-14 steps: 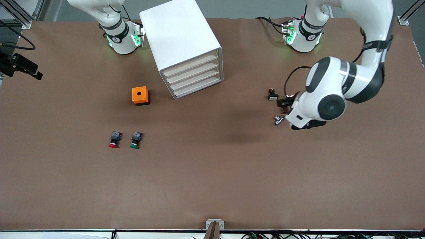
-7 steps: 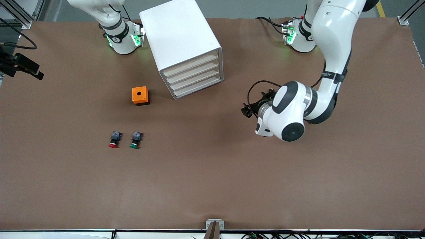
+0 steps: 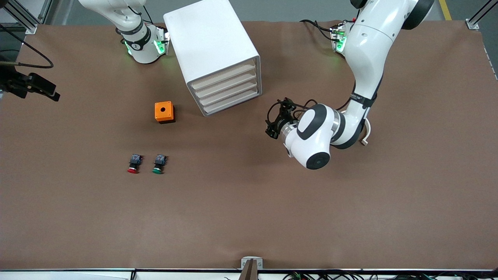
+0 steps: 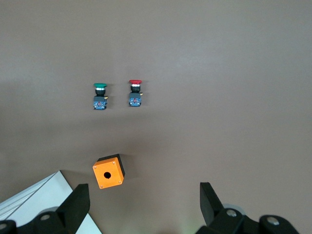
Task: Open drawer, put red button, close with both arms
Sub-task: 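Grasp the drawer handle with the left gripper while the right gripper grasps the red button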
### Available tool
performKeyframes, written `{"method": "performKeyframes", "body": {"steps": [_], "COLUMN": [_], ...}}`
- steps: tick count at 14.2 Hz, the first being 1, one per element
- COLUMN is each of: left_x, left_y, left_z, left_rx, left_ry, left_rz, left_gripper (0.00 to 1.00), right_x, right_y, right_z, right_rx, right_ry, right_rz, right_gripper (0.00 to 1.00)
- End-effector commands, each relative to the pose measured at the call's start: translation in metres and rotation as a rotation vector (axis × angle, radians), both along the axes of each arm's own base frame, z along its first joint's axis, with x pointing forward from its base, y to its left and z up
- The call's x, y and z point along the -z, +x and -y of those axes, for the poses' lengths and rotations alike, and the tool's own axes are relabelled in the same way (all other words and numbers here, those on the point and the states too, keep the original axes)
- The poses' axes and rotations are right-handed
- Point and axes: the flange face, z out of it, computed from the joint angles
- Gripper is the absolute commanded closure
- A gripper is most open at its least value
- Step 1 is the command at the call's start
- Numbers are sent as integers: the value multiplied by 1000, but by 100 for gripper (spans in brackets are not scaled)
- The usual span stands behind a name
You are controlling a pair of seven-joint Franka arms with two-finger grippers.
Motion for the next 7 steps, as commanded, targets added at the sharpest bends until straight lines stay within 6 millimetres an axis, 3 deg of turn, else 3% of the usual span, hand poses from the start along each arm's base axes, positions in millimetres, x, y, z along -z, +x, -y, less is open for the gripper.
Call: {"method": "performKeyframes", "body": {"steps": [1, 2, 3, 4, 7], "left_x": [7, 9, 13, 16, 29], "left_y": [-2, -6, -13, -19, -28], "left_z": [19, 28, 36, 44, 55], "left_rx": [-154, -196, -215, -225, -260], "left_ry": [103, 126, 142, 159, 188], "left_rz": [-152, -204, -242, -266, -339], "left_gripper": [0, 0, 0, 2, 28], "right_x": [40, 54, 85, 94, 139], "right_y": [28, 34, 49, 54, 62], "right_z": [-6, 0, 7, 11, 10], "right_rx": [-16, -6, 9, 15, 28], "right_ry": [-15, -15, -21, -21, -26], "right_rz": [-73, -93, -131, -143, -105], "right_gripper": [0, 0, 0, 0, 0]}}
